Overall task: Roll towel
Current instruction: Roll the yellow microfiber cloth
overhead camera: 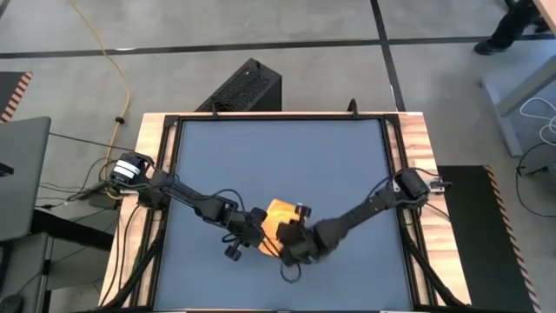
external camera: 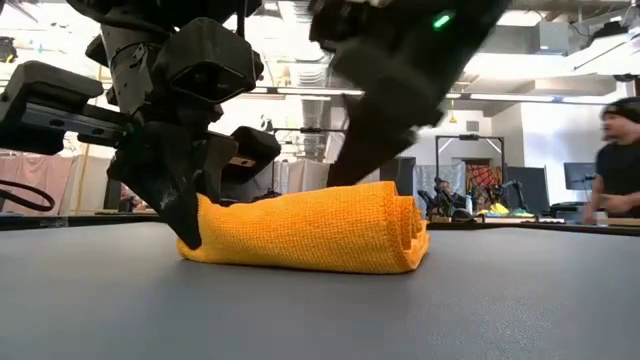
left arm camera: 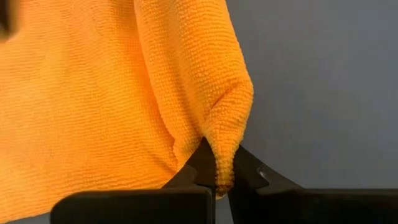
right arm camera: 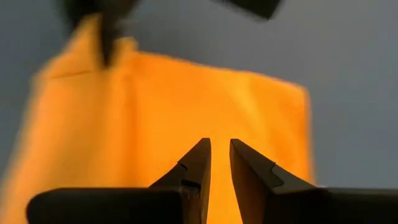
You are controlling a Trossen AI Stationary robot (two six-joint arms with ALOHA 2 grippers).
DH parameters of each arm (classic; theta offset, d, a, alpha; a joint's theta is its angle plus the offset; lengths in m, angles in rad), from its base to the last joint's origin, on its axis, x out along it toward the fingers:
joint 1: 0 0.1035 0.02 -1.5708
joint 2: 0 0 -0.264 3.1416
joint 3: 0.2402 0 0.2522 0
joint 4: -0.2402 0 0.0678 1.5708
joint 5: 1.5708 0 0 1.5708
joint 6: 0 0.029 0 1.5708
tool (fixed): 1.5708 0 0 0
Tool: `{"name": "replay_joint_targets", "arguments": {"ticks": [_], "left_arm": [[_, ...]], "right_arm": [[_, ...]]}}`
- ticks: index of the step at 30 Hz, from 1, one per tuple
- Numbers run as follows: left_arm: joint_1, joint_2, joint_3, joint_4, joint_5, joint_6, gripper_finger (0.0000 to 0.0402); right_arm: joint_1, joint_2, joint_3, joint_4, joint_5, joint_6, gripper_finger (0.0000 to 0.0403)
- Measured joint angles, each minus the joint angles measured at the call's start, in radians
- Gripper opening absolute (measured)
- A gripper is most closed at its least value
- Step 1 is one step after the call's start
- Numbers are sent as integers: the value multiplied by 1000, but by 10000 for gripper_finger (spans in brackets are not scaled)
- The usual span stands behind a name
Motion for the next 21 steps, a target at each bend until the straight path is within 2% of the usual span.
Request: {"name": "replay_joint_targets", "arguments": {"ticks": [5, 9, 13, 17, 21], "left_arm": [[24, 1, 0, -4, 45, -39, 0], [53, 1, 0, -8, 94, -64, 0], [77, 1, 0, -10, 121, -76, 4], [102, 1, 0, -12, 123, -85, 6], [114, 1, 0, -19, 127, -83, 7]], "right_arm": [[124, 4, -15, 112, 29, 133, 87], [194, 6, -41, 221, 116, 82, 87], [217, 6, -53, 241, 223, 43, 87], [200, 6, -58, 234, 200, 33, 100], [169, 6, -58, 234, 142, 32, 138]]}}
